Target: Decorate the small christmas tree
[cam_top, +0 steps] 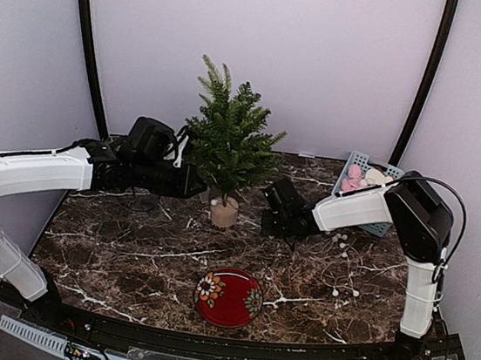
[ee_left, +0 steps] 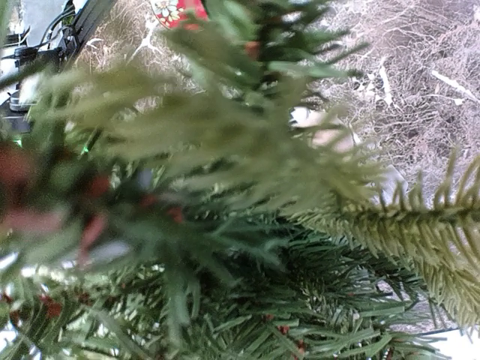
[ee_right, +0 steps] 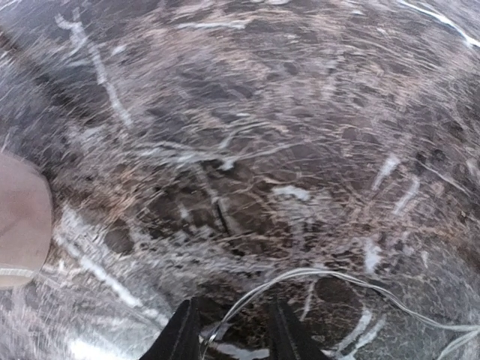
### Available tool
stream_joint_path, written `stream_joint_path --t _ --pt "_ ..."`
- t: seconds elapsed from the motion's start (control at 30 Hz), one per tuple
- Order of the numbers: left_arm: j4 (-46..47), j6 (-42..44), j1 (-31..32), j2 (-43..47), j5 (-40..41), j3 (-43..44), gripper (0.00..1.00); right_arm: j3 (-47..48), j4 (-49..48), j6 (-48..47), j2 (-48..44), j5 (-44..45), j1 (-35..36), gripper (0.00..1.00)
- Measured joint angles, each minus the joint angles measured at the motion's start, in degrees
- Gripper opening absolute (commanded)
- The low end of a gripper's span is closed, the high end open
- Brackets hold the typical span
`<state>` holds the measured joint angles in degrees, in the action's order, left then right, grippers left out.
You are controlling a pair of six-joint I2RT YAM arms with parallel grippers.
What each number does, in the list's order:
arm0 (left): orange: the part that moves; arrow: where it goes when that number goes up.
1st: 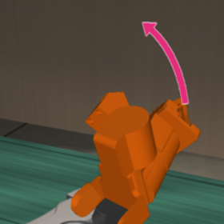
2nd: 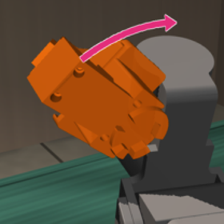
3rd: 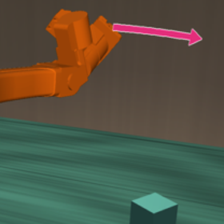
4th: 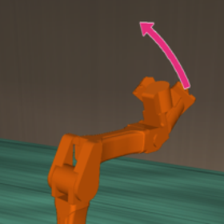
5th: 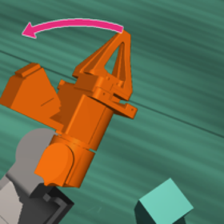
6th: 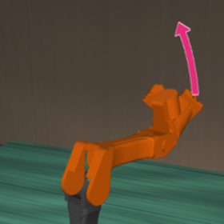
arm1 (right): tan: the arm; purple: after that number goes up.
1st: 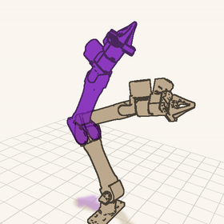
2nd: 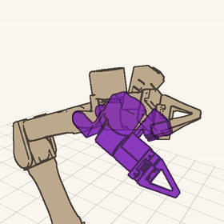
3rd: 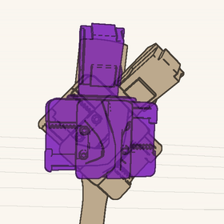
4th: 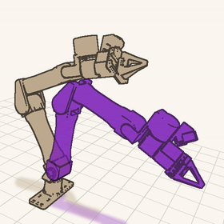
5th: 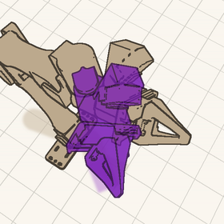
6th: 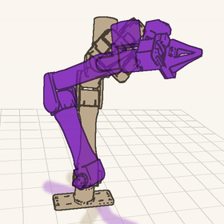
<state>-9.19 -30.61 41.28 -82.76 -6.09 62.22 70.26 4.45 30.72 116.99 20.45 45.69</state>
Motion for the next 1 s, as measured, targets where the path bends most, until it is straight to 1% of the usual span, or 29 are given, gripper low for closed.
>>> stream_joint_path --t 0.03,0.1,0.27,0.4,0.6,0.77,1.0 --pt "-0.11 0.00 -0.04 0.17 0.02 0.00 0.00 0.28 0.39 0.20 0.22 0.72 0.11 0.17" --pt "-0.35 0.00 -0.04 0.42 0.04 0.00 0.00 0.37 0.76 1.53 0.42 1.95 0.28 0.01" --pt "-0.96 0.09 -0.20 0.66 0.13 -0.02 0.00 -1.33 -1.40 4.07 -0.26 2.12 0.35 0.00" --pt "-1.42 0.52 -0.59 1.22 0.42 -0.02 0.00 -5.97 -1.73 5.84 -3.87 2.56 0.35 0.00" --pt "-2.64 1.51 -1.75 2.45 0.44 -0.20 0.00 -15.37 1.92 8.00 -15.89 6.01 0.35 0.00" --pt "-3.65 2.21 -2.58 3.30 0.26 -0.52 0.00 -19.12 3.74 9.75 -24.41 9.84 0.35 0.00" --pt "-4.24 3.26 -4.09 4.07 -0.90 -1.33 0.00 -23.10 9.35 12.04 -34.95 14.21 0.35 0.00"
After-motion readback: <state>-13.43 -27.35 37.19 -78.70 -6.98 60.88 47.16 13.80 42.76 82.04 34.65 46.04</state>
